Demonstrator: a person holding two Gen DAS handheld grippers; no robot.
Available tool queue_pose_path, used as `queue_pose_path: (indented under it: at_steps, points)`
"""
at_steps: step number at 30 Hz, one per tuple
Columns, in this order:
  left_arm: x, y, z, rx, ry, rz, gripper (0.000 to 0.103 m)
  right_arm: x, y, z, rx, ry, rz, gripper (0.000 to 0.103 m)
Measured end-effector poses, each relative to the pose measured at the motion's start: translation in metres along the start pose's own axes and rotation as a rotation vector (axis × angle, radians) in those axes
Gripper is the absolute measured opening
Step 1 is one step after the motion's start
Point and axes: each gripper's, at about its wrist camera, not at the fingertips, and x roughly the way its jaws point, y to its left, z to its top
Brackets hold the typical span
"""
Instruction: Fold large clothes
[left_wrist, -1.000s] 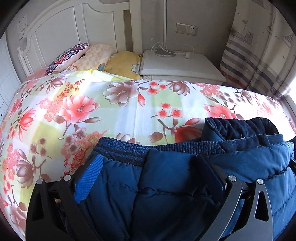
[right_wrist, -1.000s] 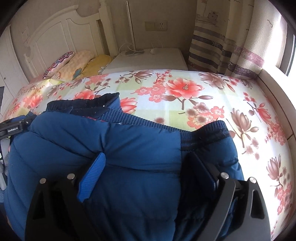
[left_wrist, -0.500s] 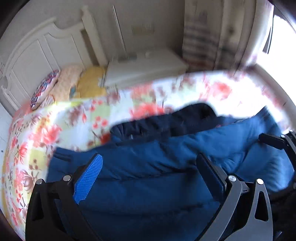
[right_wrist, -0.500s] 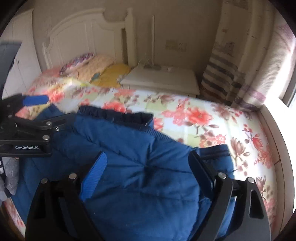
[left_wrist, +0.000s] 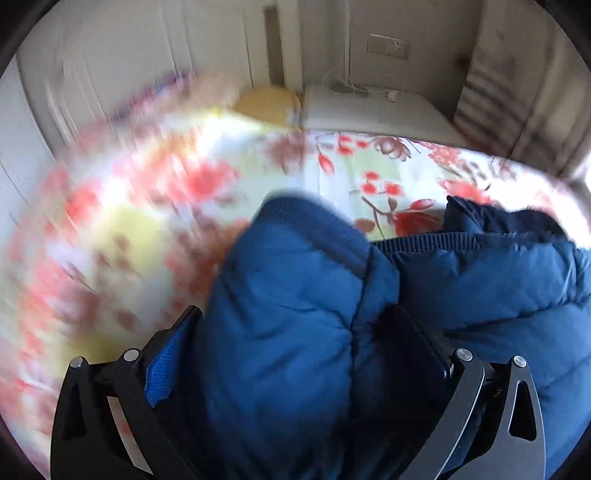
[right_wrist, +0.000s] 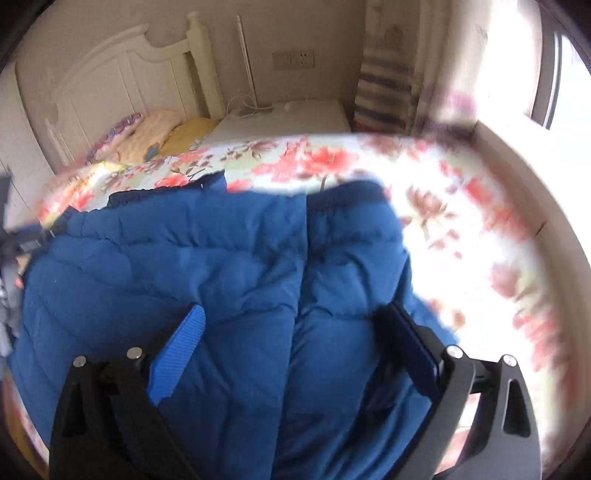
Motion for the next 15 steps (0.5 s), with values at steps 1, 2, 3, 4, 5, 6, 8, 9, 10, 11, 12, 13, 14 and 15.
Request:
queue_pose_path:
  at_steps: [1, 2, 3, 4, 5, 6, 8, 9, 10, 11, 12, 13, 14, 15]
  points:
    - [0.001, 0.005, 0.002, -0.023, 0.005, -0.014, 0.099, 0.002, -0.003, -0.002, 0.021, -0.015, 0.025, 0.1]
    - [0.002, 0.005, 0.002, -0.025, 0.009, -0.017, 0.099, 0.005, -0.003, -0.002, 0.02, -0.016, 0.029, 0.101]
    - [0.003, 0.002, 0.002, -0.016, 0.01, -0.01, 0.099, 0.007, -0.003, -0.001, 0.02, -0.016, 0.032, 0.101]
    - [0.002, 0.001, 0.0, -0.014, 0.004, -0.004, 0.099, 0.008, -0.003, 0.001, 0.022, -0.016, 0.038, 0.101]
    - [0.001, 0.001, -0.001, -0.012, -0.002, -0.001, 0.099, 0.009, -0.006, 0.0, 0.032, -0.019, 0.055, 0.101]
    - [0.0, 0.001, -0.001, -0.014, -0.007, -0.002, 0.099, 0.009, -0.009, 0.0, 0.045, -0.022, 0.075, 0.101]
    - [0.0, 0.0, -0.001, -0.018, -0.007, -0.007, 0.099, 0.005, -0.013, -0.001, 0.069, -0.032, 0.101, 0.1]
    - [0.0, 0.0, -0.002, -0.019, -0.007, -0.009, 0.099, 0.0, -0.013, -0.002, 0.079, -0.043, 0.075, 0.094]
    - [-0.002, 0.001, -0.003, -0.018, -0.008, -0.007, 0.099, -0.009, -0.011, -0.003, 0.079, -0.062, 0.026, 0.091]
    - [-0.001, 0.002, -0.002, -0.017, -0.009, -0.005, 0.099, -0.026, -0.001, -0.006, 0.056, -0.104, -0.01, 0.091]
    - [-0.001, 0.001, -0.002, -0.014, -0.009, -0.002, 0.099, -0.038, 0.009, -0.009, 0.028, -0.138, -0.003, 0.091]
    - [0.0, 0.003, -0.001, -0.014, -0.009, -0.002, 0.099, -0.056, 0.026, -0.015, -0.016, -0.178, 0.016, 0.091]
    - [0.001, 0.003, -0.001, -0.014, -0.008, -0.004, 0.099, -0.066, 0.037, -0.021, -0.045, -0.2, 0.024, 0.092]
    - [0.001, 0.004, -0.001, -0.017, -0.007, -0.007, 0.099, -0.074, 0.052, -0.031, -0.082, -0.218, 0.028, 0.092]
